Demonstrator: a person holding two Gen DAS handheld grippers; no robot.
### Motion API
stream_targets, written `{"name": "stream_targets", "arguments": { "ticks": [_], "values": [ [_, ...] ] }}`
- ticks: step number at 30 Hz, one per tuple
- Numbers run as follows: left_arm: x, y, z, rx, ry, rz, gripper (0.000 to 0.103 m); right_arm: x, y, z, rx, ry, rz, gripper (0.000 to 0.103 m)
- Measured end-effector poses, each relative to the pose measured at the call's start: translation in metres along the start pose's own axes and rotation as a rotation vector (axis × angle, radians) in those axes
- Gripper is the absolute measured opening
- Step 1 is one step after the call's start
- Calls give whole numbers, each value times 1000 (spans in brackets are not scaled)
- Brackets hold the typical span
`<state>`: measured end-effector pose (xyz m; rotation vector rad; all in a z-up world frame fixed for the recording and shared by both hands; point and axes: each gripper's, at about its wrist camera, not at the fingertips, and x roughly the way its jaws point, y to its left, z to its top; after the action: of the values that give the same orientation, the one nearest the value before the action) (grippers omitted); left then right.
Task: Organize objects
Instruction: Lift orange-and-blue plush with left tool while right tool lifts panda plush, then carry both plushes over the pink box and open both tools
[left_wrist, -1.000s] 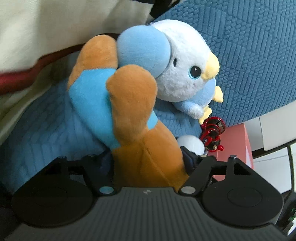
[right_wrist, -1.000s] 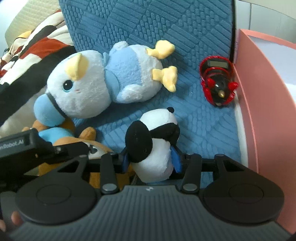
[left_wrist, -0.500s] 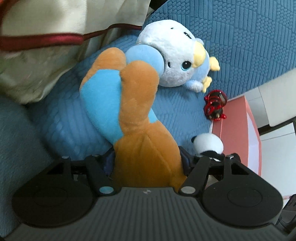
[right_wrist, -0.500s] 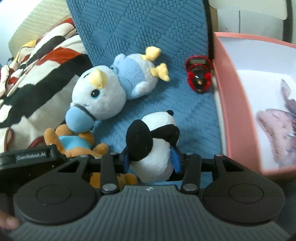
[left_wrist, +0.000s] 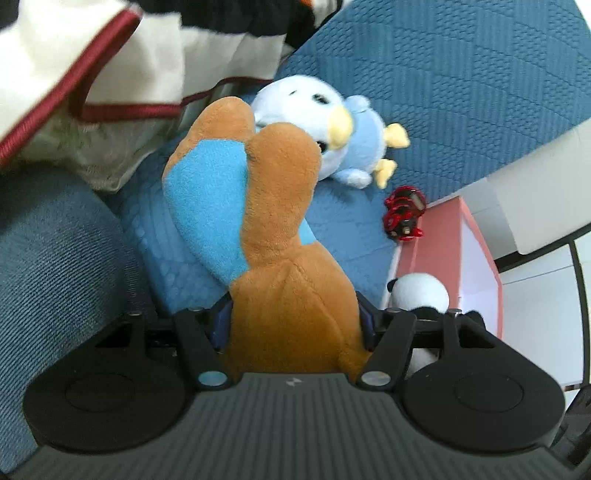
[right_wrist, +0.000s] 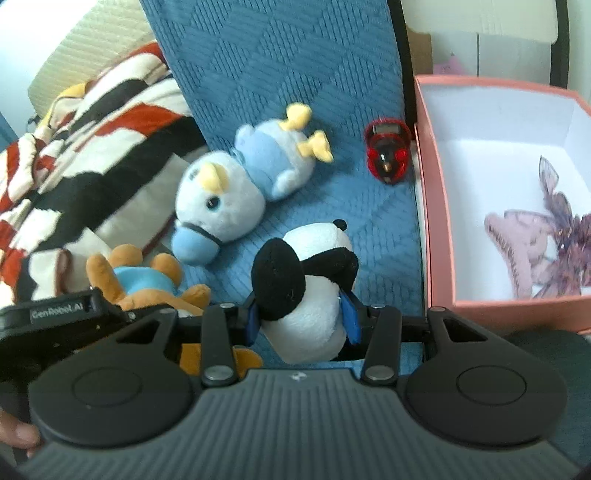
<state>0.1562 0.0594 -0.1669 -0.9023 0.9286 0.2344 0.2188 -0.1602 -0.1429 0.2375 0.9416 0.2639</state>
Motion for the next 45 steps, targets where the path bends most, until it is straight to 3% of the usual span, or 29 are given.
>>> {"name": "stream_targets", "arguments": {
  "ticks": [5,9,20,32,45],
  "values": [
    [-20,-31,10,41,-15,-7,69,-23,4,22,-9,-24,24,47],
    [-34,-59,20,86,-28,-64,69,-41,5,40,-9,-40,45,47],
    [-57,-143,44,201,-61,-130,69,-86,-10,95,1,-124,62,47],
    [-48,-238,33,329,-65,-217,69,-133,-57,126,37,-236,60,47],
    [5,-282,13,383,-14,-188,69,-120,-114,122,111,-230,10,47]
  ]
}}
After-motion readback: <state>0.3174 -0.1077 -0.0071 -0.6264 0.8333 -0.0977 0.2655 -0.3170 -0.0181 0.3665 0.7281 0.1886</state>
